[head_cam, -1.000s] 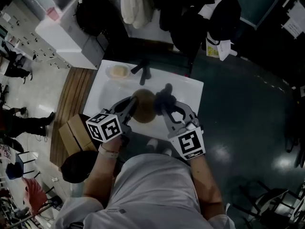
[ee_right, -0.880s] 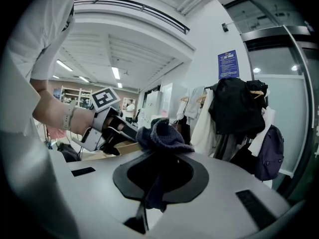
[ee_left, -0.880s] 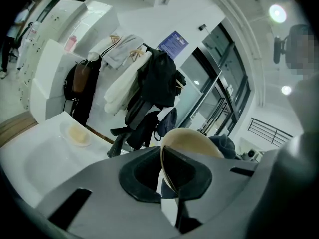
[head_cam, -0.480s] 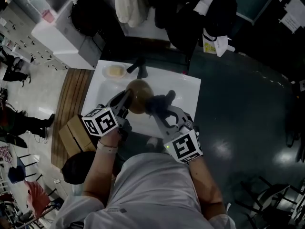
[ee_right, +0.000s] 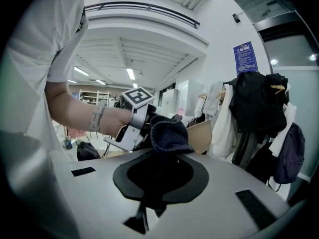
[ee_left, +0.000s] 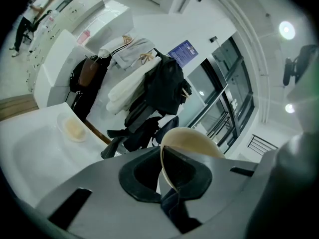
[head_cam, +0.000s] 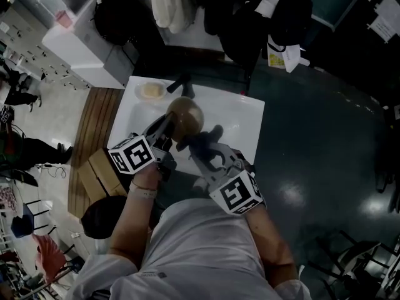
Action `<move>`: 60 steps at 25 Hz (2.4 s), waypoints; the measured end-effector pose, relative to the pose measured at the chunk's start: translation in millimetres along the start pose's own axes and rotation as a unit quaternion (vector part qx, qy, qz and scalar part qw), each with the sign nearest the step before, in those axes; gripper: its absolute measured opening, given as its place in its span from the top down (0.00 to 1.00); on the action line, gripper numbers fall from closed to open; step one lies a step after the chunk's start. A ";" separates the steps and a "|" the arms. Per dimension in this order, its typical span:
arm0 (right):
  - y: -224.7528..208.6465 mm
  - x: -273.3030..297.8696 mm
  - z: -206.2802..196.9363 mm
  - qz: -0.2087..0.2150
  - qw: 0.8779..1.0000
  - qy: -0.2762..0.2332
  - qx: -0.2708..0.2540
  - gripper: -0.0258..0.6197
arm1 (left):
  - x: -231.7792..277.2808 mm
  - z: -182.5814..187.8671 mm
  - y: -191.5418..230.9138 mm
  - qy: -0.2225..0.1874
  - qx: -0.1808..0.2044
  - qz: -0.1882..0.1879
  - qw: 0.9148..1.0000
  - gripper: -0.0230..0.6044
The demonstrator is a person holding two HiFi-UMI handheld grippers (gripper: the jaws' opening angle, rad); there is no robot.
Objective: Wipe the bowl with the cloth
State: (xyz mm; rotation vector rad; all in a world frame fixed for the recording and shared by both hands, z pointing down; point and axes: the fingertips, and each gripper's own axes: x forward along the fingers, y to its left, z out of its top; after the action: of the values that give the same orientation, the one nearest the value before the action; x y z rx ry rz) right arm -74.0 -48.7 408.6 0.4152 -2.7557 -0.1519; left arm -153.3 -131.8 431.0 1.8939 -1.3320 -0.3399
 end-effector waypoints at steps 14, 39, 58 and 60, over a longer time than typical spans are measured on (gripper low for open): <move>17.5 22.7 -15.5 0.022 0.999 0.002 0.031 0.89 | 8.5 -18.6 -29.3 0.012 -0.054 -0.066 0.996 0.93; 7.0 25.8 -31.8 0.001 0.998 0.009 0.059 0.89 | -0.9 -50.0 -55.2 0.168 -0.075 -0.210 0.960 0.93; 3.4 24.0 -24.1 -0.009 0.998 -0.003 0.061 0.89 | -36.3 -57.7 -62.6 0.222 -0.085 -0.316 0.919 0.93; 3.2 23.1 -23.4 -0.010 0.998 -0.008 0.063 0.89 | -39.8 -59.6 -61.5 0.224 -0.088 -0.322 0.916 0.93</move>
State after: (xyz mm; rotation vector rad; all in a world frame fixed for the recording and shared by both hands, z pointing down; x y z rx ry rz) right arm -87.2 -53.9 438.4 0.4765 -2.7875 0.0132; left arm -92.0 -61.3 417.6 2.0499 -0.3402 -0.3082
